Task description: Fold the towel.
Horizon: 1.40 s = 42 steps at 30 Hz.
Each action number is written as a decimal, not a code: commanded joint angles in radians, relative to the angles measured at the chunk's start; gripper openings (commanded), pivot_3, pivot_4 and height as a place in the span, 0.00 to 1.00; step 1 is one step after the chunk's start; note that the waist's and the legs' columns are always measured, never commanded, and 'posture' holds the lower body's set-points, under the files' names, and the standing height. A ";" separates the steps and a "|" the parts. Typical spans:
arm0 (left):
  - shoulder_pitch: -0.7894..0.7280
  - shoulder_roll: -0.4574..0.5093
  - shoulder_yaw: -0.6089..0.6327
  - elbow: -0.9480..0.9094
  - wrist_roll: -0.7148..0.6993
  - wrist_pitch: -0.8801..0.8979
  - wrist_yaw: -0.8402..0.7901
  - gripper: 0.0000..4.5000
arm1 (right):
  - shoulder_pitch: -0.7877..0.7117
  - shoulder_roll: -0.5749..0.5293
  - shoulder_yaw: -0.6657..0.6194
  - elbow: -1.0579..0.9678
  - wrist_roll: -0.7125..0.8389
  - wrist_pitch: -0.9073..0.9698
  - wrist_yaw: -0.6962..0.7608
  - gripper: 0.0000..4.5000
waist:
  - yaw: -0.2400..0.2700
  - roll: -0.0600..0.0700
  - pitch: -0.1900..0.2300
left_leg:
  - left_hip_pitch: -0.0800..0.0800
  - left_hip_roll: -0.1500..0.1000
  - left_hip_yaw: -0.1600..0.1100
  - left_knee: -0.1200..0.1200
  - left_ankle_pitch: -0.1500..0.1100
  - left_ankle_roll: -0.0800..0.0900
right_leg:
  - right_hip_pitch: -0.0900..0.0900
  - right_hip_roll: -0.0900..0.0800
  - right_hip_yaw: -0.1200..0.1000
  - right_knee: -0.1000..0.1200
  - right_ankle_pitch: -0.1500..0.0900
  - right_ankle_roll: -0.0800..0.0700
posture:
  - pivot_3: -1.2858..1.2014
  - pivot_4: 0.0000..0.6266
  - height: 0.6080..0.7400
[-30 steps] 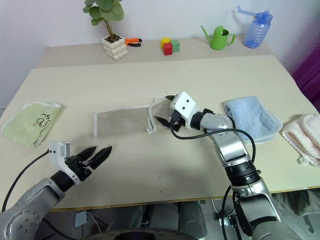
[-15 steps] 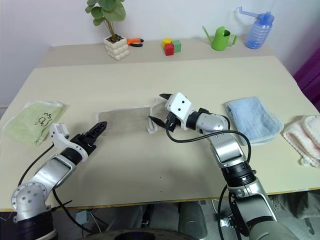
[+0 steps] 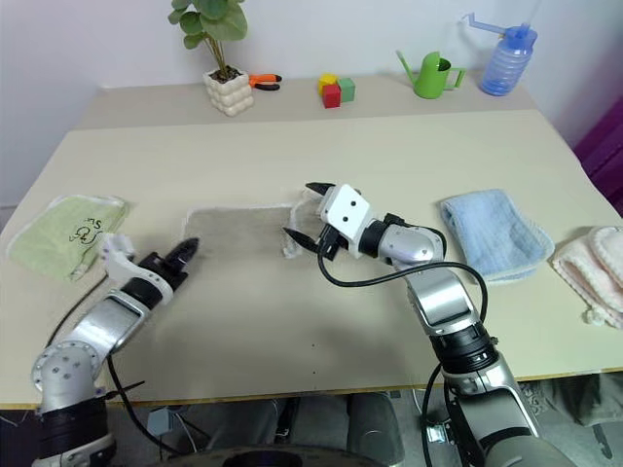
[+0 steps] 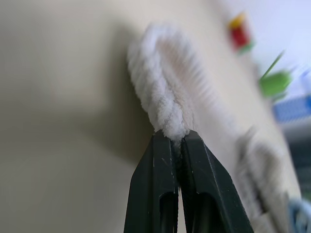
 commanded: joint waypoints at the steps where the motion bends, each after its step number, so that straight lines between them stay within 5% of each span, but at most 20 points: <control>1: -0.016 0.088 0.106 -0.025 0.027 -0.078 -0.071 0.01 | 0.002 -0.014 -0.015 -0.043 0.003 -0.002 0.002 0.96 | 0.001 0.000 0.000 | 0.000 0.000 0.000 0.000 0.000 0.000 | 0.000 0.000 0.000 0.000 0.000 0.000 | 0.52 0.24 0.93; 9: -0.070 0.280 0.060 -0.068 0.102 -0.075 -0.268 0.01 | -0.009 -0.024 -0.010 -0.017 -0.001 -0.009 0.008 0.96 | 0.004 -0.002 0.001 | 0.000 -0.001 0.000 0.000 0.000 0.001 | 0.001 -0.001 0.000 -0.001 0.000 0.000 | 0.52 0.24 0.93; 18: -0.131 0.490 -0.365 -0.163 0.408 -0.021 -0.579 0.01 | -0.013 -0.017 -0.007 -0.001 -0.011 -0.019 0.006 0.96 | -0.002 -0.001 0.001 | 0.000 -0.001 0.000 -0.001 0.000 0.001 | -0.001 0.000 0.000 -0.001 0.000 0.000 | 0.52 0.24 0.93; 26: -0.234 0.411 -0.589 -0.055 0.652 -0.035 -0.640 0.01 | 0.004 -0.018 -0.006 -0.020 -0.021 -0.015 -0.009 0.96 | -0.003 -0.001 0.001 | -0.001 -0.001 0.000 -0.002 -0.001 0.002 | -0.001 0.000 0.000 -0.001 0.000 0.000 | 0.52 0.24 0.93; 29: -0.250 0.370 -0.576 -0.025 0.670 -0.012 -0.629 0.22 | 0.009 -0.017 -0.008 -0.025 -0.025 -0.014 -0.012 0.96 | -0.002 -0.001 0.001 | -0.001 -0.001 0.000 -0.002 -0.001 0.001 | -0.001 0.000 0.000 -0.001 0.000 0.000 | 0.52 0.24 0.93; 35: -0.223 0.334 -0.435 -0.076 0.573 0.006 -0.663 0.89 | 0.014 -0.018 -0.005 -0.029 -0.033 -0.012 -0.010 0.96 | -0.003 -0.001 0.001 | -0.001 -0.001 0.000 -0.001 -0.001 0.001 | -0.002 0.000 0.000 -0.001 0.000 0.000 | 0.52 0.24 0.93; 39: -0.196 0.302 -0.244 -0.092 0.419 0.044 -0.637 0.90 | 0.006 0.000 -0.015 -0.031 0.001 0.030 -0.008 0.90 | -0.005 -0.001 0.001 | -0.001 0.000 0.000 -0.001 -0.001 0.001 | -0.002 0.000 0.000 0.000 0.000 0.000 | 0.52 0.24 0.93; 42: -0.195 0.290 -0.151 -0.077 0.389 0.037 -0.593 0.70 | -0.007 0.027 -0.024 -0.041 0.045 0.086 -0.008 0.69 | -0.004 -0.001 0.001 | -0.001 0.000 0.000 -0.001 -0.001 0.001 | -0.002 0.000 0.000 0.000 0.000 0.000 | 0.52 0.24 0.93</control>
